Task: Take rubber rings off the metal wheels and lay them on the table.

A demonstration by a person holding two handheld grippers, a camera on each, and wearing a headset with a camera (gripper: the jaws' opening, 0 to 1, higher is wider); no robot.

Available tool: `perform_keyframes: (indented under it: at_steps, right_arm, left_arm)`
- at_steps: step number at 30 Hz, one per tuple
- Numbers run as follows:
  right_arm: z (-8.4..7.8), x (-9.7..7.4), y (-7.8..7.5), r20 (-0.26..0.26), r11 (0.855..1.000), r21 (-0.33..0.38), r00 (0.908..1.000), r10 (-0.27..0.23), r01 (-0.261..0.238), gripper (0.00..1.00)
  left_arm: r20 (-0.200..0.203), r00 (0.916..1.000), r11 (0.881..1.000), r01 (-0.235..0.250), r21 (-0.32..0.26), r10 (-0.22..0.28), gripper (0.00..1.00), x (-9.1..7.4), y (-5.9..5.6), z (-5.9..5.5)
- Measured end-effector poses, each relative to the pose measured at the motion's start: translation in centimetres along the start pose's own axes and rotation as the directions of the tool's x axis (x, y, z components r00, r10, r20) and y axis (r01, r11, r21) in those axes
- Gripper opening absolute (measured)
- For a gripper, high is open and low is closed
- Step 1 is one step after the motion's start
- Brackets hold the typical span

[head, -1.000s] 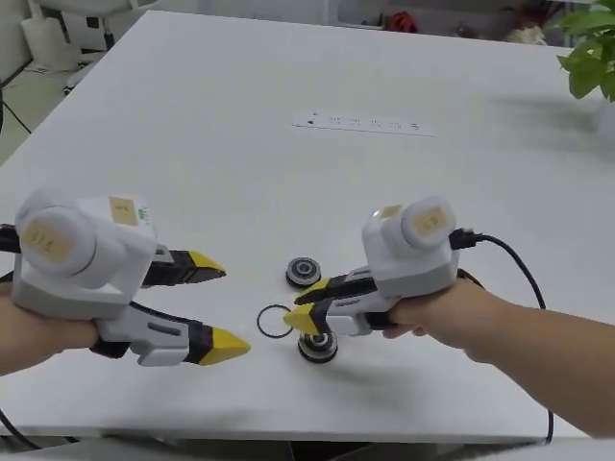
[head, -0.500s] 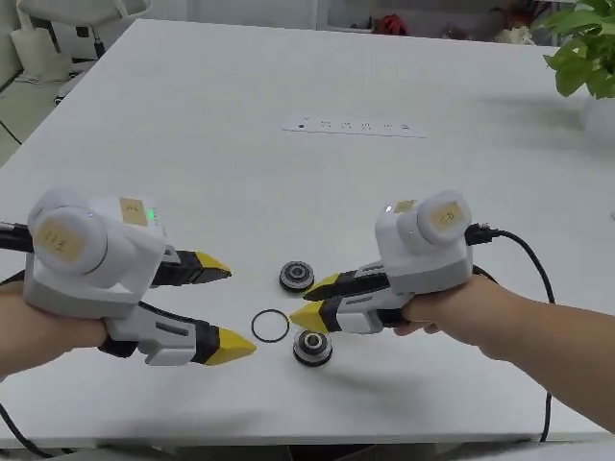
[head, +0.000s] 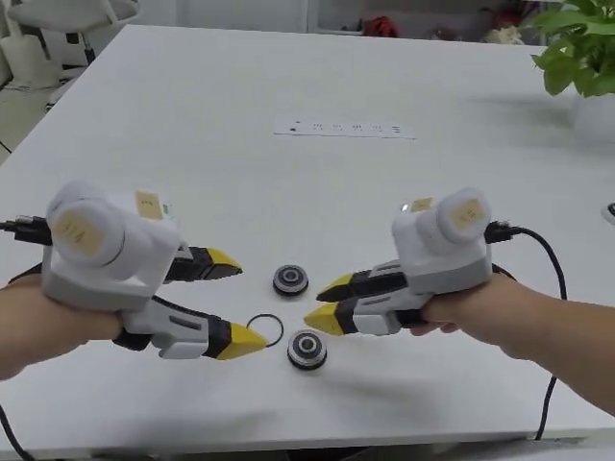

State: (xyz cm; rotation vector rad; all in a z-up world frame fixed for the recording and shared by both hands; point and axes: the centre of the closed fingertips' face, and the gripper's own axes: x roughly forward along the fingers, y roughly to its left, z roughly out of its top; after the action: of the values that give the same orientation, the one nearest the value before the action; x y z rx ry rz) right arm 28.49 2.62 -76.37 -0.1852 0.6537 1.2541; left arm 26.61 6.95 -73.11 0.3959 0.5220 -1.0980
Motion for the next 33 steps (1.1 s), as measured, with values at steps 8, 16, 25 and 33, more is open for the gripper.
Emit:
perform_keyframes:
  at_steps: [8,16,25,33]
  right_arm:
    - [-0.5,-0.6,0.0,-0.004,1.0,-0.001,1.0,0.004,-0.004,0.21]
    - [-1.2,-1.0,-0.1,-0.018,1.0,-0.005,0.9998,0.009,-0.009,0.22]
    - [-2.0,-0.9,-0.1,-0.031,1.0,0.0,0.9993,0.022,-0.022,0.23]
    - [-2.9,-0.4,0.3,-0.052,0.999,-0.013,0.9977,0.043,-0.043,0.23]
  left_arm:
    - [0.0,0.9998,1.0,0.019,0.011,-0.019,0.54,0.8,-0.2,0.4]
    - [-0.002,0.9994,0.999,0.034,0.015,-0.034,0.53,1.6,-0.3,0.7]
    - [-0.012,0.9986,0.998,0.052,0.018,-0.052,0.51,2.6,-0.5,0.6]
    - [-0.024,0.997,0.997,0.074,0.018,-0.073,0.5,3.6,-0.8,0.3]
